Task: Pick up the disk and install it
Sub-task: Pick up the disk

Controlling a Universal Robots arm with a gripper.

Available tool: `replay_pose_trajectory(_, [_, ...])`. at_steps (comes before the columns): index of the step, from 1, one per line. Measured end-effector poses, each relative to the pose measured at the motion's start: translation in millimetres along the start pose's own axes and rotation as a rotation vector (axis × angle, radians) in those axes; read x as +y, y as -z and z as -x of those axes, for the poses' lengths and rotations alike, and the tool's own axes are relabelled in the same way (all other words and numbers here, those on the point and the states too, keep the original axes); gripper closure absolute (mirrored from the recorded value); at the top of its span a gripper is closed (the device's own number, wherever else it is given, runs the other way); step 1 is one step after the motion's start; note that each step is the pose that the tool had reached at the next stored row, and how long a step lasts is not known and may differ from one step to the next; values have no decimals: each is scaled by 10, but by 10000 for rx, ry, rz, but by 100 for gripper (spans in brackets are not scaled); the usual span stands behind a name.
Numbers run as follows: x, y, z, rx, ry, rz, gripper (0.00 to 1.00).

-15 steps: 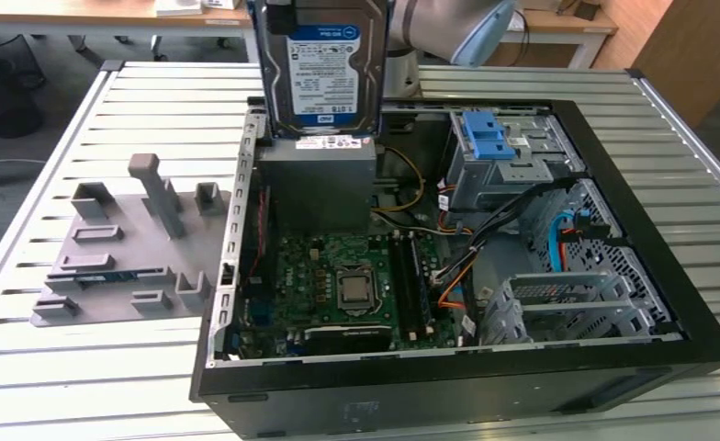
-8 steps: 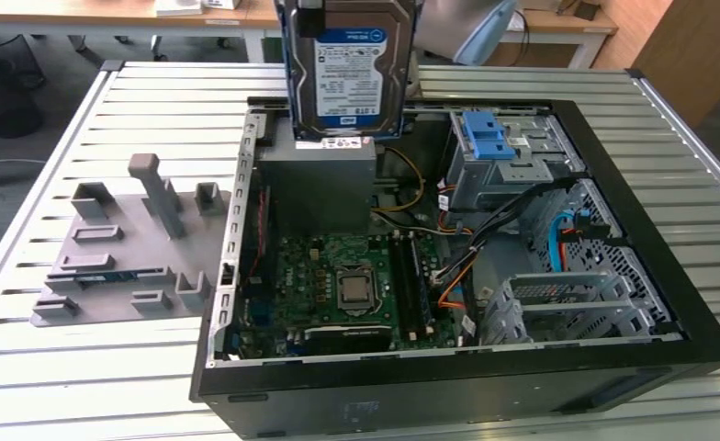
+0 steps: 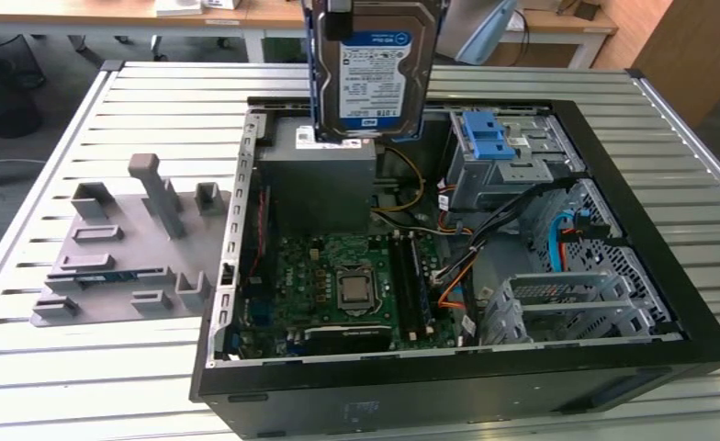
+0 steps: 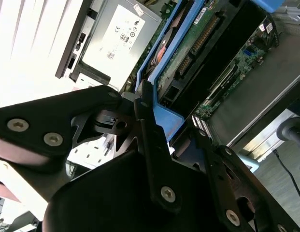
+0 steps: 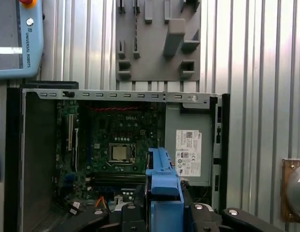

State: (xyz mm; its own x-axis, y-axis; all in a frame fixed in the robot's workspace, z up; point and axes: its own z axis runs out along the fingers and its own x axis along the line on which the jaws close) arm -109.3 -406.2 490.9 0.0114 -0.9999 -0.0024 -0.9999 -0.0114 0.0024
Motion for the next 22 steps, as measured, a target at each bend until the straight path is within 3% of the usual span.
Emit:
replay_pose_trajectory(4, [-8,-9,-41,3,-1,-8,64])
replay_pose_trajectory(16, [-10,-21,-400,15,0,-53,64])
replay_pose_trajectory(18, [-57,-25,-418,12,0,-56,64])
replay_pose_trajectory(22, [-229,-30,-426,14,0,-54,64])
